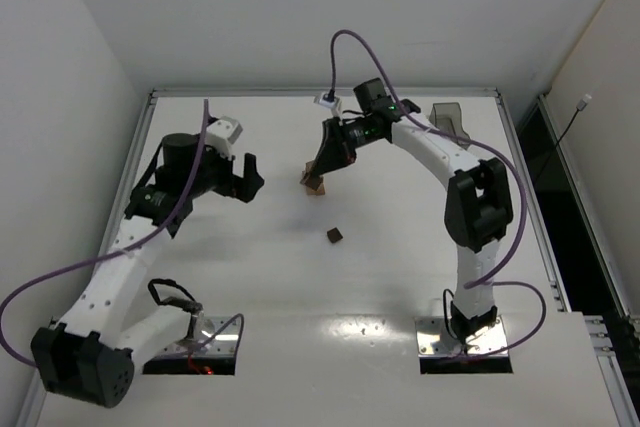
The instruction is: Build the wood block tower
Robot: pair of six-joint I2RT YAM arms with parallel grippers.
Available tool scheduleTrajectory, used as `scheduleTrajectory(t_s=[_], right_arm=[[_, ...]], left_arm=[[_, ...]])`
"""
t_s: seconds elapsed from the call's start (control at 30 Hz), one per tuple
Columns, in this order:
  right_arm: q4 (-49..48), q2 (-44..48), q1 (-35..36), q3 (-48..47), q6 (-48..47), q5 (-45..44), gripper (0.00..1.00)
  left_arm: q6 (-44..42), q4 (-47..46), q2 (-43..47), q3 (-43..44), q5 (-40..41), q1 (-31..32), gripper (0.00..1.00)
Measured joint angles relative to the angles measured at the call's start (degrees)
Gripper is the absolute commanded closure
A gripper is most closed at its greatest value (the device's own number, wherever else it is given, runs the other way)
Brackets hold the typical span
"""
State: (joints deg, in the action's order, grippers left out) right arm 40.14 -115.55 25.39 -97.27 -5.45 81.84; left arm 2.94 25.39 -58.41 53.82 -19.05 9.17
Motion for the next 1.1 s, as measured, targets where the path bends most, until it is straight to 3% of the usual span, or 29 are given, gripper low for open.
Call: scheduleTrajectory(t_s=[0.2,0.47,0.63,0.77,0.93,1.1], right_arm=[[-11.2,2.9,-7.1,0.0,14.2,1.3,1.0],[-14.5,3.1,-12.9,0.4,20.3,1.4,1.0],[-14.6,3.1,-12.7,0.4,21.5,1.4,1.0],[-14.4,3.1,-12.5,0.4,22.0,1.4,1.0],[-14.1,3.2,-12.1,0.4,22.0,1.4,1.0],[-14.1,3.5,-12.1,0.4,22.0,1.6,1.0]], left_arm=[[-6.3,-5.9,8.8,-2.9,13.0,15.5,0.01],[-23.3,-12.2,15.4,-11.6,26.3,36.2,0.01],[-21.8,-10.9,8.0,-6.5,24.2,38.9,0.01],[-17.1,-16.0,3.6,-5.1,21.6,39.6,0.0],[-16.6,-27.2,4.8,-10.2,28.4,45.6,0.0],[-26.8,-45.2,3.3,-18.5,38.8,54.7,0.0]])
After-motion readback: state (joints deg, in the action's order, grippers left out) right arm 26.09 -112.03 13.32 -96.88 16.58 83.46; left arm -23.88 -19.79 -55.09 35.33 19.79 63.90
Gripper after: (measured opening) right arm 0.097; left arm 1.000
